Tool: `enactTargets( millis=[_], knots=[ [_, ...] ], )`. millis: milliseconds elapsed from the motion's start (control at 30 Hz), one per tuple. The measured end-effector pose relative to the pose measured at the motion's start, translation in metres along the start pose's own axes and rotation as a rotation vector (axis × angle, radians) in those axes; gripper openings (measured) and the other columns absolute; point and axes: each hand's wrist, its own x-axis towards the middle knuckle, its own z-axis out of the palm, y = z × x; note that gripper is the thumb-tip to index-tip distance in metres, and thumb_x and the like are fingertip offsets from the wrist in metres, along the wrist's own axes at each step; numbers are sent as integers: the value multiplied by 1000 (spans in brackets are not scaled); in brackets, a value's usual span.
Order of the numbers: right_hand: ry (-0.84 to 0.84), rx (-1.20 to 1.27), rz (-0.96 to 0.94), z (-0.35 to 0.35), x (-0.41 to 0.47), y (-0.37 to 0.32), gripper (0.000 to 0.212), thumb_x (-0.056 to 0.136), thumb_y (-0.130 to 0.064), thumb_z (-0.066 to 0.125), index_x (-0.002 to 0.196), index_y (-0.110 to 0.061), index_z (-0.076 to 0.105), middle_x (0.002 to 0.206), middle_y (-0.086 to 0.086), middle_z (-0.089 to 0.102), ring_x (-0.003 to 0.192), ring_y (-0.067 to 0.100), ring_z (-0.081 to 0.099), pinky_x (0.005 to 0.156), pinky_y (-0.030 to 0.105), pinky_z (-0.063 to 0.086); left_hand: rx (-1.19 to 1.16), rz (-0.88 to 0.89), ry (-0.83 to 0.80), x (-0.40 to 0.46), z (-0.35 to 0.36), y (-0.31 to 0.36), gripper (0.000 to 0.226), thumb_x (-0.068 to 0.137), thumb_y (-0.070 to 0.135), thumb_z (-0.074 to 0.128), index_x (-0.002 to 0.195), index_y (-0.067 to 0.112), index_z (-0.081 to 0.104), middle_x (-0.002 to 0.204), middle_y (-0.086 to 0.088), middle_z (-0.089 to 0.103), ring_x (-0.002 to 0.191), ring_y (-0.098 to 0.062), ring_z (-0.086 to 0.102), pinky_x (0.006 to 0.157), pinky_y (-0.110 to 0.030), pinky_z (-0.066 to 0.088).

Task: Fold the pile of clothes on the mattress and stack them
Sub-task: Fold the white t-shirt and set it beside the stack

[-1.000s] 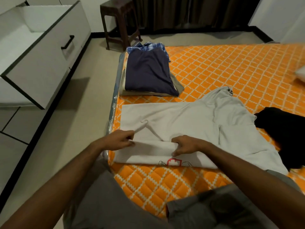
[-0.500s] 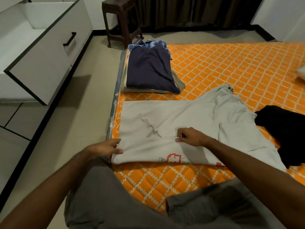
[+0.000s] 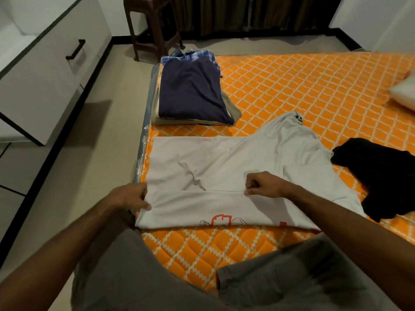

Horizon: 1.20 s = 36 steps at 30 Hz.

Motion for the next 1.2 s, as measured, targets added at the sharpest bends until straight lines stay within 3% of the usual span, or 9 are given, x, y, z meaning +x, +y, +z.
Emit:
enactTargets(
  millis=[133, 233, 400, 500, 633, 800, 900, 1067, 1200],
  knots=[
    [159, -68, -22, -12, 16, 19, 8, 93, -26, 66, 97, -19, 63, 89, -5, 58, 81, 9, 54, 77, 32, 43, -26, 71, 308, 20, -19, 29, 40, 88, 45, 66, 116, 24, 47, 111, 4, 57, 97, -20, 60, 83, -38, 52],
    [209, -235, 92, -30, 29, 34, 39, 92, -32, 66, 129, -20, 58, 120, 5, 52, 112, 29, 49, 97, 44, 43, 67, 251, 508, 43, -23, 68, 39, 92, 35, 62, 127, 20, 51, 128, -3, 52, 113, -27, 54, 88, -42, 48],
    [221, -222, 302, -45, 50, 51, 77, 92, -63, 43, 158, -26, 24, 167, 4, 16, 152, 34, 15, 118, 53, 20, 87, 222, 403, 81, -5, 125, 57, 104, 46, 37, 157, 27, 24, 168, -3, 11, 154, -27, 12, 120, -57, 17],
    [191, -214, 507, -34, 52, 74, 85, 91, -81, 27, 159, -41, -4, 167, -6, -19, 154, 28, -18, 114, 69, -6, 70, 131, 419, 101, 6, 121, 65, 101, 64, 16, 158, 40, -5, 165, 9, -18, 153, -27, -18, 115, -67, -7],
    [301, -173, 644, -28, 48, 97, 96, 81, -92, 15, 157, -40, -13, 163, 4, -31, 148, 26, -33, 110, 71, -18, 58, 39, 486, 120, 10, 118, 71, 93, 74, 2, 155, 44, -15, 164, 7, -23, 152, -31, -20, 113, -73, -8],
    [365, -78, 766, -40, 59, 116, 94, 81, -92, 12, 156, -43, -15, 163, -1, -33, 147, 36, -33, 109, 73, -18, -23, -88, 492, 147, -11, 120, 75, 92, 76, 0, 156, 40, -13, 166, 2, -20, 152, -35, -18, 110, -75, -9],
    [467, -46, 747, -54, 60, 118, 75, 91, -81, 26, 155, -42, 18, 168, 2, 3, 153, 37, -4, 112, 71, -3, 33, -81, 557, 148, -15, 124, 68, 101, 61, 15, 160, 28, 4, 168, -8, -2, 154, -36, -3, 111, -74, -2],
    [841, -127, 646, -108, 65, 139, 43, 96, -43, 55, 132, -20, 51, 136, 9, 42, 124, 37, 41, 100, 53, 32, 286, 427, 744, 161, -34, 168, 54, 82, 25, 65, 134, 18, 51, 150, -13, 42, 135, -35, 44, 103, -54, 39],
    [676, 228, 777, -171, 78, 184, 80, 91, -53, 65, 150, -10, 33, 151, 15, 38, 135, 41, 39, 104, 53, 37, 200, 702, 678, 194, -54, 253, 47, 84, 26, 48, 131, 20, 55, 149, -11, 46, 132, -33, 48, 103, -47, 40]
  ],
)
